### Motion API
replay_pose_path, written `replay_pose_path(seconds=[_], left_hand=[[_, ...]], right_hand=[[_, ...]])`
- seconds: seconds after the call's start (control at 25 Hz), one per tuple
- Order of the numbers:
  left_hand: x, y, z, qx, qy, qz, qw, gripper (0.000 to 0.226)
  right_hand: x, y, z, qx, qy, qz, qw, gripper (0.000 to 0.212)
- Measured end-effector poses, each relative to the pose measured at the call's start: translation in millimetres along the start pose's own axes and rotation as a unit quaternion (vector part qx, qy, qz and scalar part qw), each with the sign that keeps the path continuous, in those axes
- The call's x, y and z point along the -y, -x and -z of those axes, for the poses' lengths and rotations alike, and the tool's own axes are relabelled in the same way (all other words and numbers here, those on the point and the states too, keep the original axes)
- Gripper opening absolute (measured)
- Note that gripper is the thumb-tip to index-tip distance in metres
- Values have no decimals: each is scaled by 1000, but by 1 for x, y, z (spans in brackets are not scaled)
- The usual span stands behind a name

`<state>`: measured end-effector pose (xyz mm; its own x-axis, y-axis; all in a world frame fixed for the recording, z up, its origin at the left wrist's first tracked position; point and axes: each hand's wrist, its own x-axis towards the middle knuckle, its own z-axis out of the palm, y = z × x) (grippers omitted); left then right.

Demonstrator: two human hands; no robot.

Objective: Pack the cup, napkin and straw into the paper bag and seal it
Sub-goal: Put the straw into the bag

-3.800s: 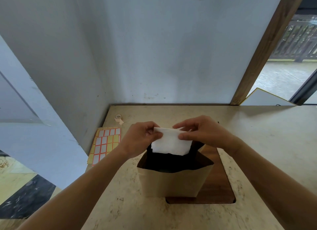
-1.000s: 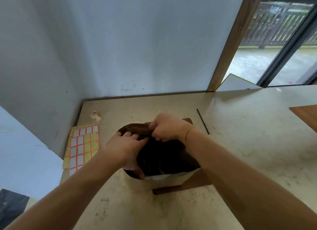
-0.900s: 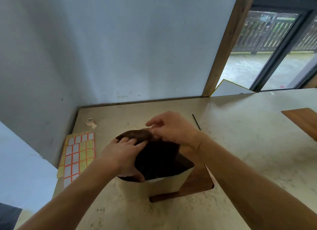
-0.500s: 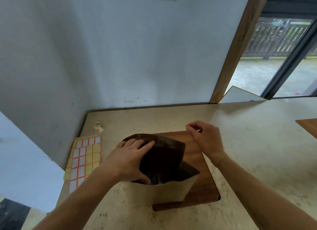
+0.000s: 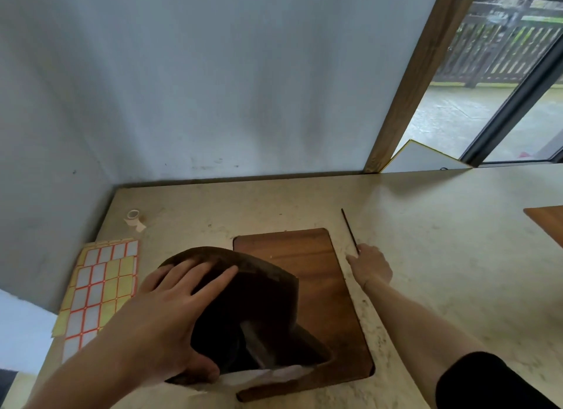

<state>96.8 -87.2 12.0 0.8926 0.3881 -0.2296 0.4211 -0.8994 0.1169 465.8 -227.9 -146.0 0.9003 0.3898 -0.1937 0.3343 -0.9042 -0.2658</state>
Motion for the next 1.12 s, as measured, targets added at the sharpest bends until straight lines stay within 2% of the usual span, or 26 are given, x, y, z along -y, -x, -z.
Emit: replay_pose_path(seconds=[0.12,0.2,0.4,0.6,0.76,0.88,0.92,1.04,1.12], left_hand=[[1,2,0,9,18,2,1000,128],[2,1,-1,-30,-30,-33,999,122],[-1,0,1,0,-66,-16,998,127],[-4,1,0,7,-65,-7,998,131],[-4,5,0,-6,-45,-2,999,129],[-2,7,-1,7,-13,-1,1000,126],[-2,7,0,6,-20,-4,1000,126],[-3,7,0,-3,-33,-8,999,125],[-3,7,0,-7,-36,-10,999,125]], right_hand=[[-4,-29,-18,1,23,-5,1000,39],[-7,-44,-28,0,37,-18,999,35],[-7,-71,-38,-26,73,-24,997,27],[-3,-76,-28,23,81,-26,996,22],[1,-64,-16,40,-22,-14,999,24],[16,-39,4,13,-111,47,993,14],[24,-26,14,6,-159,67,985,10],[49,17,53,16,-299,125,946,31],[65,55,85,37,-385,166,907,40]])
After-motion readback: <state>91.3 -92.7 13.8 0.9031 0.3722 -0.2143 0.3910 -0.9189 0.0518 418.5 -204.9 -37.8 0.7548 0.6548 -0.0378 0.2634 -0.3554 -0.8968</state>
